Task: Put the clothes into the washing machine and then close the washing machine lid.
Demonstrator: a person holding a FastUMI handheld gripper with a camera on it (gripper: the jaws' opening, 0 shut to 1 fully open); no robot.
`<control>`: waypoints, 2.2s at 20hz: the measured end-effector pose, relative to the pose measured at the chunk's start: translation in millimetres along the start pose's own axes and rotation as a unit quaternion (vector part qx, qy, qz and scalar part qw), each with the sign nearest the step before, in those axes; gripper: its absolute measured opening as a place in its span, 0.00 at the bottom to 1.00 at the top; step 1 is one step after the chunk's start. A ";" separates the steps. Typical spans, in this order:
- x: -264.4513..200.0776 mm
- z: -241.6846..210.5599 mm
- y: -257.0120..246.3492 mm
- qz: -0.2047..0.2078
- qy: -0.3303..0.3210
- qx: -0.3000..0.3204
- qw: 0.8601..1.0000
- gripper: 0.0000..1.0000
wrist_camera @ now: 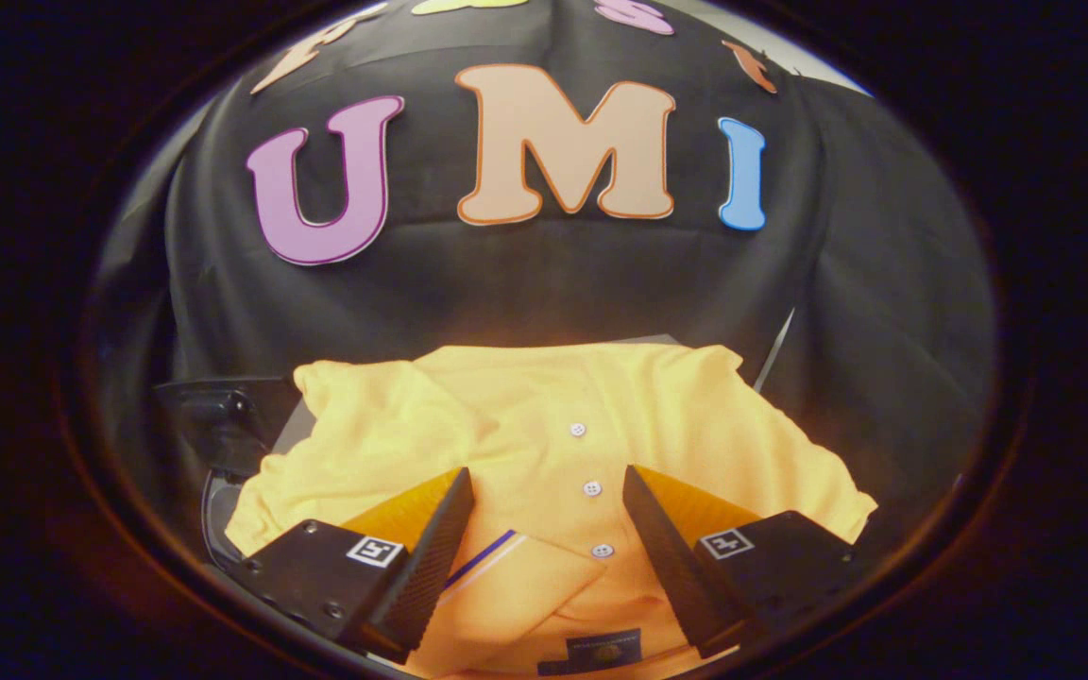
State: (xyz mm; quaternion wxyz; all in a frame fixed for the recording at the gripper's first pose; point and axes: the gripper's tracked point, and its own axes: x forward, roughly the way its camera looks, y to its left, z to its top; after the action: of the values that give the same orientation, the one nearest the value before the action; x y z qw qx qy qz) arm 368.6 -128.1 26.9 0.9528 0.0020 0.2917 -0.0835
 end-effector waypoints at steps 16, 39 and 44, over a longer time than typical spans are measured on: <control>-45.5 -8.0 7.0 0.077 -0.097 0.133 0.983 0.04; -156.7 48.3 302.7 0.259 -0.142 0.119 0.948 0.03; -130.3 10.4 367.6 0.287 -0.112 0.086 0.947 0.03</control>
State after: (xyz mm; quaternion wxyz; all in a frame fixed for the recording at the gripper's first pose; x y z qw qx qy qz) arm 327.0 254.4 91.5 0.9593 0.1582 0.1617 0.1690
